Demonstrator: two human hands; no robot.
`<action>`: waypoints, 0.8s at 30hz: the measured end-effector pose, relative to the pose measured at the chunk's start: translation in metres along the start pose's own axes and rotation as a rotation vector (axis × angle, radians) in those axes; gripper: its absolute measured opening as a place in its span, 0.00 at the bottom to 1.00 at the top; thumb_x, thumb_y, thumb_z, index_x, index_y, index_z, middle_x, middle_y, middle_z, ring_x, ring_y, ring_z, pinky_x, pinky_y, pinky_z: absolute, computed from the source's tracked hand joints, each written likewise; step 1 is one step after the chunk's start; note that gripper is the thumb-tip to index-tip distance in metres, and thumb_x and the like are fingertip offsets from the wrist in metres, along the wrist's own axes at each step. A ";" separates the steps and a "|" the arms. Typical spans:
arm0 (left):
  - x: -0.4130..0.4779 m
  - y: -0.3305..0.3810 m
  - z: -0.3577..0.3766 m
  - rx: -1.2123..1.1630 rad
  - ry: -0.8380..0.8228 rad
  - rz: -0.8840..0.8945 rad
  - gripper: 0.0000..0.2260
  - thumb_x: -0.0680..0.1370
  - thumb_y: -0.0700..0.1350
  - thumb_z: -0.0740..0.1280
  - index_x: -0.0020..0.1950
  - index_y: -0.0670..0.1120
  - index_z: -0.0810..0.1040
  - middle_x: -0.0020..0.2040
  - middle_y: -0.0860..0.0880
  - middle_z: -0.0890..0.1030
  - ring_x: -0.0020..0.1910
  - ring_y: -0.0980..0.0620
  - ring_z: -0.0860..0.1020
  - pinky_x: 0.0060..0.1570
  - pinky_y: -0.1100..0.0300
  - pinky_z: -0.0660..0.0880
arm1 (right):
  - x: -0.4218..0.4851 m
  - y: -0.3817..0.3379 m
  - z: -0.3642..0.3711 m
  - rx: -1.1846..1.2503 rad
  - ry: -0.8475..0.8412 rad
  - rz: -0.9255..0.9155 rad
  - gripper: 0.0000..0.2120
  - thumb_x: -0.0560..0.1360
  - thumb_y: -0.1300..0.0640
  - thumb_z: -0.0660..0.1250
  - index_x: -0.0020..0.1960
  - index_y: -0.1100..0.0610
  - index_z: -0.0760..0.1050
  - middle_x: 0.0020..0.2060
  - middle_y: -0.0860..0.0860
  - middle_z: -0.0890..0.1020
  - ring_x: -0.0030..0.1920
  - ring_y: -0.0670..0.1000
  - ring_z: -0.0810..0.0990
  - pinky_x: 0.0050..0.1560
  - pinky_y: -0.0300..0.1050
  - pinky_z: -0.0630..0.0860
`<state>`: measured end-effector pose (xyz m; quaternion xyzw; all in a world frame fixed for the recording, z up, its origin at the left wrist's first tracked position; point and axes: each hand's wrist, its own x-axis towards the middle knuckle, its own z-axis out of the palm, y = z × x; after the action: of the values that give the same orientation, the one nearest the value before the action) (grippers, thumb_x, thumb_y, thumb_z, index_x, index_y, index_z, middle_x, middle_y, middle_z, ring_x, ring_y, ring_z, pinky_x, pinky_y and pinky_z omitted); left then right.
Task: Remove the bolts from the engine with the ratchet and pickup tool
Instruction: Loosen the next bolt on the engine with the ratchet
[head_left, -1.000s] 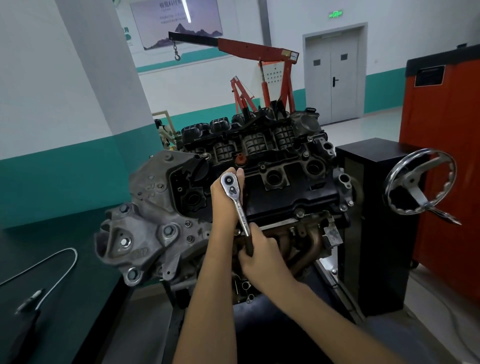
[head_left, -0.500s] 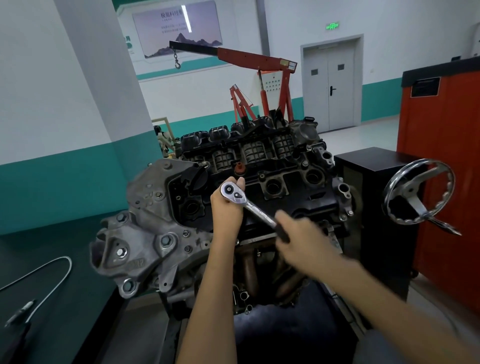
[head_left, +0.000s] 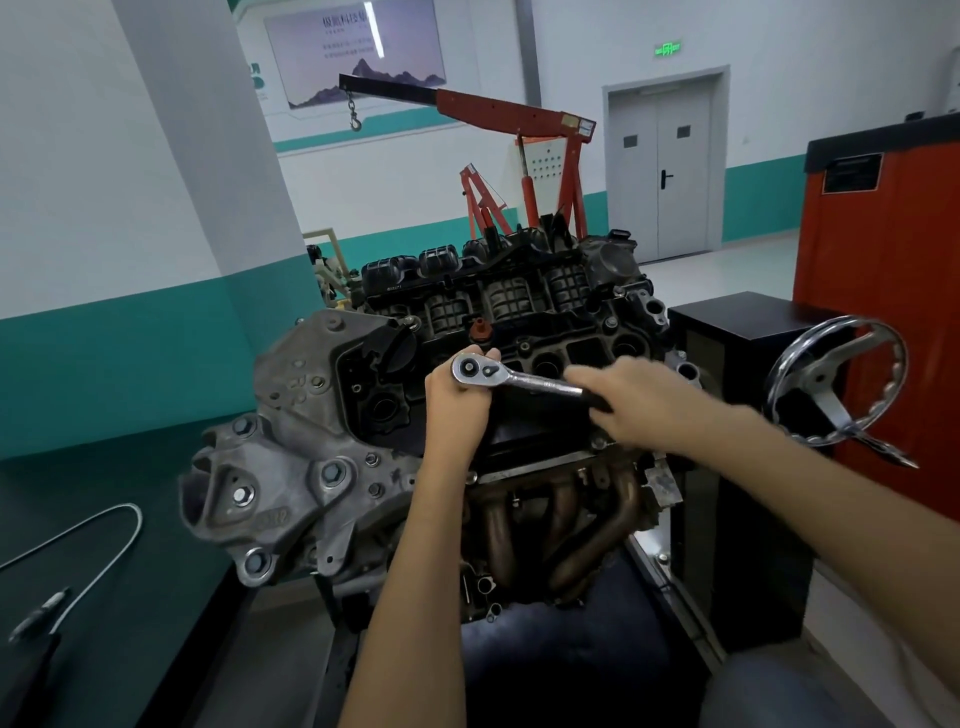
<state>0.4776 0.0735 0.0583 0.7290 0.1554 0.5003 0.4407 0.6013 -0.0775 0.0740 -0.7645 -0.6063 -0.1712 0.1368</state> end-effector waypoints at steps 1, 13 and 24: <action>-0.001 0.000 -0.001 -0.017 0.015 -0.002 0.22 0.80 0.38 0.64 0.29 0.50 0.60 0.25 0.58 0.62 0.28 0.60 0.60 0.30 0.69 0.61 | 0.006 0.003 -0.005 -0.068 0.018 -0.031 0.12 0.75 0.57 0.64 0.57 0.50 0.68 0.30 0.44 0.67 0.34 0.51 0.76 0.32 0.40 0.66; -0.002 -0.002 -0.001 0.021 0.071 0.023 0.21 0.80 0.39 0.65 0.33 0.49 0.56 0.30 0.55 0.56 0.27 0.59 0.57 0.28 0.67 0.57 | -0.028 -0.144 0.094 0.938 0.230 0.331 0.10 0.73 0.64 0.62 0.49 0.52 0.66 0.31 0.49 0.74 0.30 0.45 0.76 0.30 0.34 0.73; -0.005 -0.003 0.001 -0.089 0.052 0.018 0.22 0.79 0.38 0.64 0.27 0.53 0.66 0.26 0.58 0.66 0.30 0.61 0.64 0.34 0.67 0.63 | 0.006 -0.001 -0.011 -0.102 0.050 -0.033 0.09 0.75 0.57 0.63 0.54 0.51 0.67 0.31 0.44 0.68 0.33 0.51 0.72 0.35 0.46 0.71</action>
<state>0.4765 0.0717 0.0529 0.6968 0.1379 0.5295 0.4637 0.6005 -0.0765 0.0861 -0.7560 -0.6055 -0.2230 0.1100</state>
